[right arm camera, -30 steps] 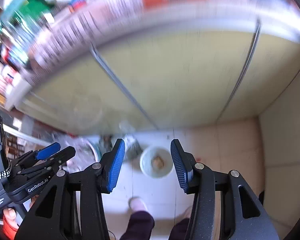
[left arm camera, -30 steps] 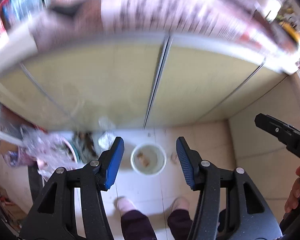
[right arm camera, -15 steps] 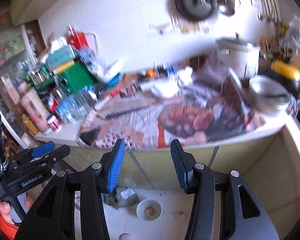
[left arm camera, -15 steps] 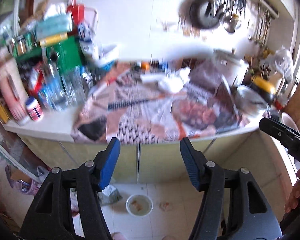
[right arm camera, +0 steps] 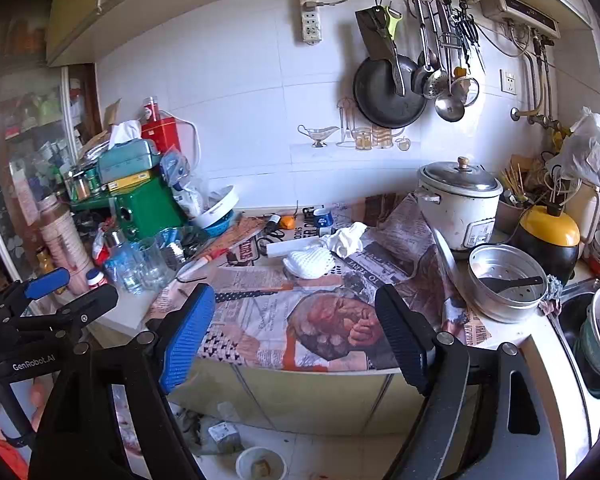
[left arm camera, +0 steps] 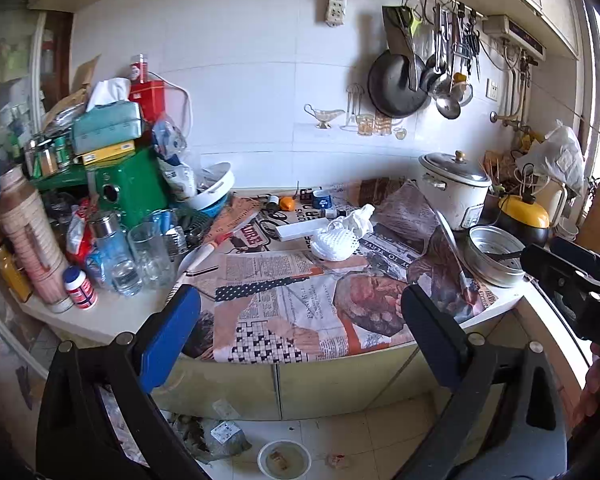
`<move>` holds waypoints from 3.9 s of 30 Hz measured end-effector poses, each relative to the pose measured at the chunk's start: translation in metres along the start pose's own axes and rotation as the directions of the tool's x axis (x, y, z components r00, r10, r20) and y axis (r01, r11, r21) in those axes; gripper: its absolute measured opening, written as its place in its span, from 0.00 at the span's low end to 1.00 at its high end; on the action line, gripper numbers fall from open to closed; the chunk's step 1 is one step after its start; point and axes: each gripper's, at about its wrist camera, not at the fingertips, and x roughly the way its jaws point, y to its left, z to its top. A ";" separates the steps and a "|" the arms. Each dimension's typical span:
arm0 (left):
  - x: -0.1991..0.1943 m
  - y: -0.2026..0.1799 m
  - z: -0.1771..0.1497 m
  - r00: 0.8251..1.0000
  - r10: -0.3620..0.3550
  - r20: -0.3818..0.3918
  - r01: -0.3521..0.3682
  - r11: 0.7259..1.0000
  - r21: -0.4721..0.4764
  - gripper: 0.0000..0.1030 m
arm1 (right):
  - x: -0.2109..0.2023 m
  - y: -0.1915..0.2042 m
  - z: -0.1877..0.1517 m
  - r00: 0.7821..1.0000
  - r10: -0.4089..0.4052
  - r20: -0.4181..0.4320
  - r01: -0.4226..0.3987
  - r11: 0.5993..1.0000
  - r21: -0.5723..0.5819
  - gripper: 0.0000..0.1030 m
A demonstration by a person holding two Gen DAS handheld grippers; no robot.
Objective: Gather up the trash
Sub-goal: 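Raise both open tools back toward the counter, then grasp the white foam mesh net with the left tool while the right tool grasps the white tissue, then carry the foam net and tissue down to the white bucket and release both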
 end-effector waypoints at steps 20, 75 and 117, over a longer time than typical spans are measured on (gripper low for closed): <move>0.203 0.019 0.048 0.971 -0.109 -0.213 0.118 0.993 0.029 0.98 | 0.113 -0.043 0.032 0.979 -0.165 -0.123 0.179 0.976 0.122 0.78; 0.398 -0.027 0.072 0.935 0.060 -0.350 -0.155 0.955 -0.251 0.40 | 0.400 -0.165 0.090 0.912 0.217 -0.349 -0.211 0.976 0.055 0.15; 0.148 0.133 -0.161 0.880 -0.096 -0.464 0.070 0.995 -0.073 0.41 | 0.142 0.084 -0.119 0.892 0.078 -0.446 -0.010 0.988 0.154 0.15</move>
